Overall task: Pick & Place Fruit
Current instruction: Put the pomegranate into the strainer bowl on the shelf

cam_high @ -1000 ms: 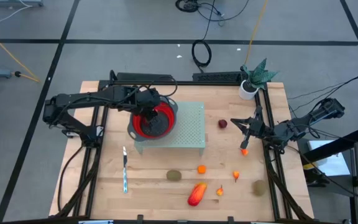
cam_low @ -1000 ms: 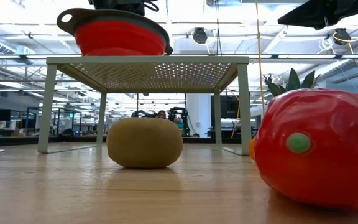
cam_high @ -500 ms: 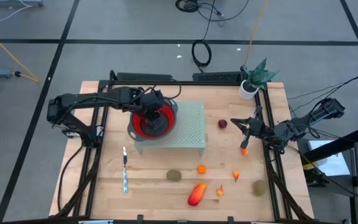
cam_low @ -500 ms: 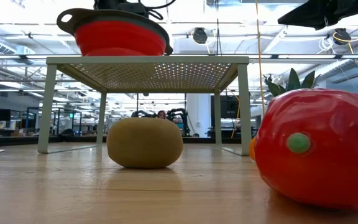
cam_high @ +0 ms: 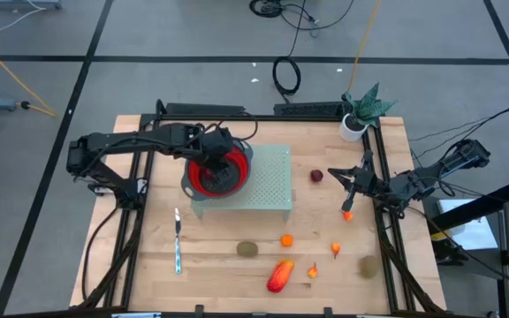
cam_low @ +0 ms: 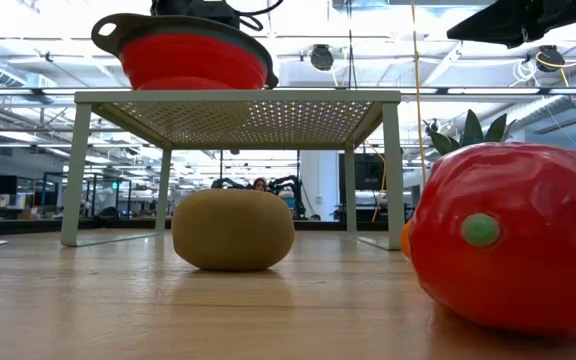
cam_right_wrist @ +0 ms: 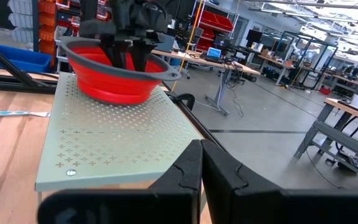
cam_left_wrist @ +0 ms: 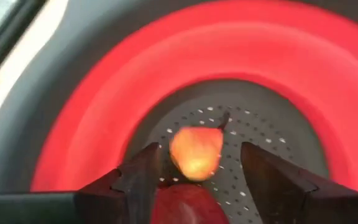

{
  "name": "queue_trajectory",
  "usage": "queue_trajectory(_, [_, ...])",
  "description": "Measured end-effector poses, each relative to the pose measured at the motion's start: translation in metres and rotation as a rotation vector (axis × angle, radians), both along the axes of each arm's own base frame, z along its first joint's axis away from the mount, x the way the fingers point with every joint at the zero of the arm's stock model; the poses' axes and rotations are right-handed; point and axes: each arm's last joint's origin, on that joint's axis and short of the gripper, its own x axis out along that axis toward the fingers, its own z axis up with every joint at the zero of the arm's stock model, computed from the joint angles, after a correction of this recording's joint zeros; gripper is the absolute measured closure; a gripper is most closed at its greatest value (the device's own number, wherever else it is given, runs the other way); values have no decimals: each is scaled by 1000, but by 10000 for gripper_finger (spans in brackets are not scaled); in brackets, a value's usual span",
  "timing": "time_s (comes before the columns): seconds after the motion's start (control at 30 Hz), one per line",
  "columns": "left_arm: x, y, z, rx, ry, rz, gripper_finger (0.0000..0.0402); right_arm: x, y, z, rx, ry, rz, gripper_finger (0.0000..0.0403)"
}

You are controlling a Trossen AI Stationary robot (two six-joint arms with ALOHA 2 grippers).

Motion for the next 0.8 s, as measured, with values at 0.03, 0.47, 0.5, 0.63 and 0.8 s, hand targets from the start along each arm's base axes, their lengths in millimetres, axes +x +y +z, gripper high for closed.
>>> queue_trajectory(0.03, [-1, 0, 4, -7, -11, 1, 170, 0, 0, 0, 0, 0, 0, 403])
queue_trajectory(0.47, [-19, -17, 84, 91, -273, 35, 219, 0, 0, 0, 2, -3, 2, 403])
queue_trajectory(0.5, [-21, -19, 87, 102, -288, 34, 226, 0, 0, 0, 2, -3, 2, 403])
queue_trajectory(0.63, [-30, -27, 95, 114, -317, 25, 259, 0, 0, 0, 2, -3, 2, 403])
queue_trajectory(0.8, [-37, -36, 100, 100, -349, 10, 300, 0, 0, 0, 2, -3, 3, 403])
